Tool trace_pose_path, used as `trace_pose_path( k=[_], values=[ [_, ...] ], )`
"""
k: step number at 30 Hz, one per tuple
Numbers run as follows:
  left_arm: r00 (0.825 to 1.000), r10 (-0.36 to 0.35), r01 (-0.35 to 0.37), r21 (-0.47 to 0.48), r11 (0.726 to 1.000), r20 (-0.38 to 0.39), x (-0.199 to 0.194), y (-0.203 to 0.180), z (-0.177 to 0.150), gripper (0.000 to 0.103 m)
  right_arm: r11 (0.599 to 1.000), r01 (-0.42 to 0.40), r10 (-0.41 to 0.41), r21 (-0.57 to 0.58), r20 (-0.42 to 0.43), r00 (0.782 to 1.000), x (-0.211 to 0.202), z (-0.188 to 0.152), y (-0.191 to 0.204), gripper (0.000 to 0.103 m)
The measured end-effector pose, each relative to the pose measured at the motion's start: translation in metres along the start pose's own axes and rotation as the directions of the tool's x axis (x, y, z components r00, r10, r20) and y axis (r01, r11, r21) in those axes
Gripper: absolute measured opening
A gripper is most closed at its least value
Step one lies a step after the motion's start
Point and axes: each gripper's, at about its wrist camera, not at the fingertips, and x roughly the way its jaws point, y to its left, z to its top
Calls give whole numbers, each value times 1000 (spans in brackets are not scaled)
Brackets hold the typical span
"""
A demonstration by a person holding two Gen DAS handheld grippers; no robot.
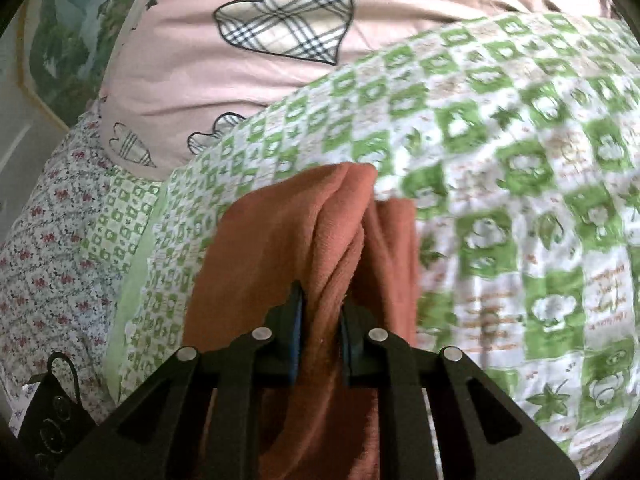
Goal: Fold small clothes
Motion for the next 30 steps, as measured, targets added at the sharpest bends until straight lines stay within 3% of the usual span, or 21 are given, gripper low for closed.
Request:
trace_pose_path(
  k=[5, 9, 13, 16, 18, 23, 26, 30],
  values=[
    [999, -12, 12, -1, 1000, -43, 7, 0, -11, 20, 1000, -3, 3, 3, -18, 1000, 9, -9, -8, 17],
    [997, -41, 42, 20, 999, -68, -6, 0, -21, 37, 1000, 19, -19, -3, -10, 1000, 3, -13, -5, 20],
    [996, -49, 52, 34, 998, -72, -37, 9, -37, 50, 993, 108, -108, -50, 4, 994, -13, -23, 2, 29],
    [998, -31, 31, -3, 1000, -54, -62, 27, -46, 59, 975, 208, -207, -73, 25, 978, -29, -33, 5, 48],
    [999, -1, -1, -57, 998, -41, -75, 51, -47, 68, 965, 253, -251, -70, 35, 967, -39, -39, 4, 54],
    [999, 23, -34, -236, 971, -48, -83, 114, -48, 73, 994, 107, -107, 4, 60, 992, -56, -43, 0, 78],
    [997, -47, 22, -353, 935, -62, -73, 149, -44, 74, 997, 82, -82, -1, 30, 996, -42, -39, 5, 79],
    [995, -85, 53, -425, 904, -55, -59, 172, -36, 79, 999, 42, -41, 30, -13, 999, -23, -40, 3, 79]
  ],
)
